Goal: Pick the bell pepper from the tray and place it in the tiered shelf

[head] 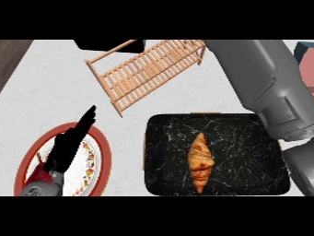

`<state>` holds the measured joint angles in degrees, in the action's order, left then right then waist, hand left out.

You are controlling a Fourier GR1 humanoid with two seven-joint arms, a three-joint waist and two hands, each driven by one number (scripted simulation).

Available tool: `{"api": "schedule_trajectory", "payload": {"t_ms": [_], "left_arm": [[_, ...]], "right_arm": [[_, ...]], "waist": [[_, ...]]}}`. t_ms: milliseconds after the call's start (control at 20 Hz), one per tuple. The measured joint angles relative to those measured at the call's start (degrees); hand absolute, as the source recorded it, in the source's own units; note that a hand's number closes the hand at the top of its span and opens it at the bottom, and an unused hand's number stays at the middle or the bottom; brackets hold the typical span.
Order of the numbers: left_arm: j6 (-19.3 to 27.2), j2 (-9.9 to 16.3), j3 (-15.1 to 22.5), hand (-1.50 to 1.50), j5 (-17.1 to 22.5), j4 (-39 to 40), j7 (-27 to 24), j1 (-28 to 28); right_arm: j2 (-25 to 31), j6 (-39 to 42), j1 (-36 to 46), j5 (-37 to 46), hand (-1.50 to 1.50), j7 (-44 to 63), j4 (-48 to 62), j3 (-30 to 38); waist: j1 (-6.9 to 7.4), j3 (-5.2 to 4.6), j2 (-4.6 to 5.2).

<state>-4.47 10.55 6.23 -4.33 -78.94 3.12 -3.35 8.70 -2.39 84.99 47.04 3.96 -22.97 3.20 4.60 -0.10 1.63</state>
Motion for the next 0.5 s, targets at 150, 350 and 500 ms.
{"api": "schedule_trajectory", "payload": {"t_ms": [150, 350, 500], "left_arm": [[-0.4, 0.1, -0.3, 0.00, 0.2, 0.4, 0.3, -1.0], [-0.5, -0.1, -0.1, 0.00, 0.1, 0.5, 0.4, -1.4], [-0.9, 0.1, 0.0, 0.00, 0.1, 0.5, 0.1, -1.2]], "right_arm": [[-1.0, -0.4, 1.1, 0.5, 1.50, -1.1, 4.0, 0.1], [-3.7, 0.6, 0.8, -3.3, -1.50, -2.5, 7.2, 3.9], [-5.7, 2.6, 0.2, -10.3, -1.50, -1.6, 8.7, 10.6]], "waist": [[0.19, 0.00, 0.17], [0.68, 0.05, 0.44], [1.05, 0.10, 0.58]]}}
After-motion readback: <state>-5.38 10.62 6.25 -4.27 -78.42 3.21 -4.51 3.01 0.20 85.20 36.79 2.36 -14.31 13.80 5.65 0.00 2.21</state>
